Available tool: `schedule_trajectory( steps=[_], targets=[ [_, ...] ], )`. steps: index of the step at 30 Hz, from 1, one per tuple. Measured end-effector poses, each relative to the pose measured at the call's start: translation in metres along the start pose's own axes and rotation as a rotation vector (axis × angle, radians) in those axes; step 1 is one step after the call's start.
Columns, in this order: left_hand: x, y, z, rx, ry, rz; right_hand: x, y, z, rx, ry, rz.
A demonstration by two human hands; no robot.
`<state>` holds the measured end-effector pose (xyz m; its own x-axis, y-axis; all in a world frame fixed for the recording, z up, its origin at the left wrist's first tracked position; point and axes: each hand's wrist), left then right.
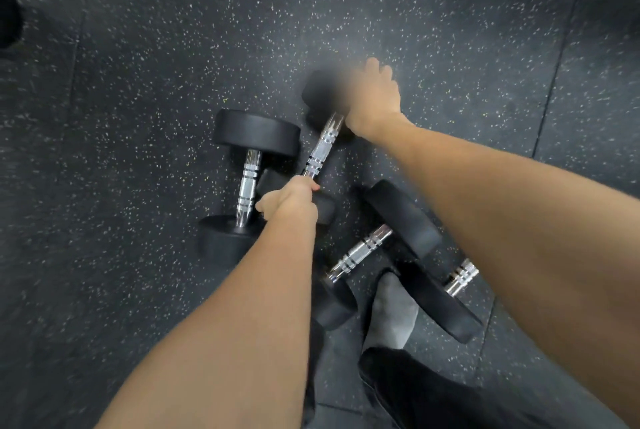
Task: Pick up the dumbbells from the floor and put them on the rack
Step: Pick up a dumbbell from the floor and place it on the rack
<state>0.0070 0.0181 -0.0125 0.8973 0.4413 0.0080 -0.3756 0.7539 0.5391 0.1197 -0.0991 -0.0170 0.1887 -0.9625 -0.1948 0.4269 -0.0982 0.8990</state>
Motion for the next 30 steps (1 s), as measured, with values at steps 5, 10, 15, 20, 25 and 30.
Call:
schedule_trajectory(
  steps=[5,10,15,20,25,30],
  targets=[
    [-0.004,0.026,0.002,0.077,-0.072,-0.132,0.018,-0.011,0.041,-0.077,-0.128,-0.210],
    [0.000,0.066,0.047,0.050,-0.174,-0.297,0.015,0.016,0.090,-0.030,-0.212,-0.323],
    [0.021,0.135,0.124,0.118,-0.356,-0.405,-0.014,0.081,0.138,0.016,-0.252,-0.357],
    [0.040,0.226,0.205,0.149,-0.491,-0.390,-0.074,0.176,0.181,0.097,-0.288,-0.686],
    [0.060,0.346,0.292,0.186,-0.530,-0.272,-0.152,0.303,0.207,0.128,-0.168,-0.816],
    [0.070,0.495,0.378,0.228,-0.599,-0.100,-0.256,0.434,0.249,0.256,0.063,-0.895]
  ],
)
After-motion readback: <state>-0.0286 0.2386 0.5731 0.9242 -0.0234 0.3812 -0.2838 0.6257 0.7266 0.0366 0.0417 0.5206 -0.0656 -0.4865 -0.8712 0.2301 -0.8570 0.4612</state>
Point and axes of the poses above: each hand's wrist, its own z-axis away from the middle knuckle, its own y-axis out of the back of the hand, x = y × z, and after that the axes turned 11 degrees about y, right-handed
